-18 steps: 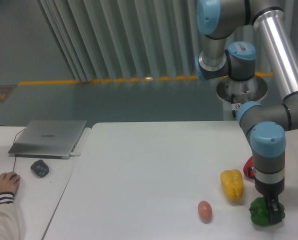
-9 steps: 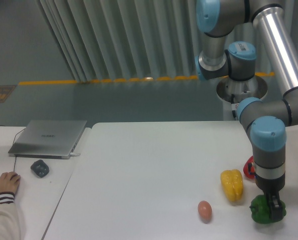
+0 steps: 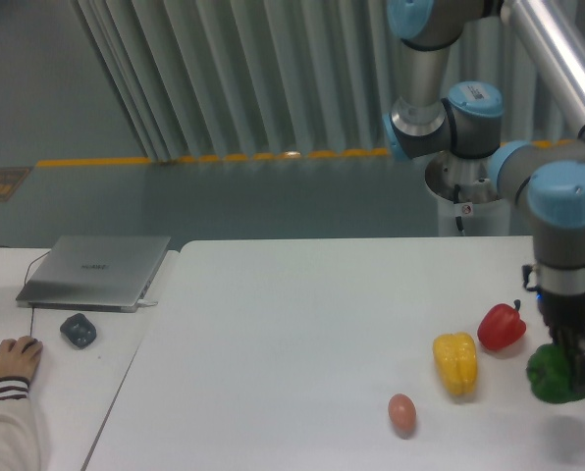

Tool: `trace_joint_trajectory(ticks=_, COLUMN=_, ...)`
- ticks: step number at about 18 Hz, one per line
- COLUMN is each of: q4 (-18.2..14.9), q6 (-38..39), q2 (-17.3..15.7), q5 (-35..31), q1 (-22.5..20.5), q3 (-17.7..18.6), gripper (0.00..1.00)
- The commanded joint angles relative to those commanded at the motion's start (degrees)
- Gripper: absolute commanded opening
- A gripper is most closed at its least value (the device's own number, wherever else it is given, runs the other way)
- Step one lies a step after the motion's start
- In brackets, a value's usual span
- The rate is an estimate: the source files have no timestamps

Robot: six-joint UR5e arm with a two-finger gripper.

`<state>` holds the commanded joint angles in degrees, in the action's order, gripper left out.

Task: Place the green peppers in a basket
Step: 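Lift the green pepper and carry it away past the table edge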

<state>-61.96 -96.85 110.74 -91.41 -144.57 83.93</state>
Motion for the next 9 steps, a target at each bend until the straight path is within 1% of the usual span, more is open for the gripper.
trace_joint_trajectory(ticks=1, q4=-0.17, q6=-1.66, q2=-0.44, q5=-0.09, q1=-1.14, q3=0.0, gripper=0.41)
trace_joint_trajectory(ticks=2, q4=-1.13, q6=-3.24, q2=-1.57, q5=-0.09, q1=-2.28, q3=0.09, gripper=0.42)
trace_joint_trajectory(ticks=4, q4=-2.55, q6=-6.14, q2=-2.72, q5=0.0, q1=-5.44, q3=1.23, gripper=0.42)
trace_joint_trajectory(ticks=9, q4=-2.99, q6=-14.31, q2=-4.22, q5=0.0, q1=-12.91, q3=2.55, gripper=0.45)
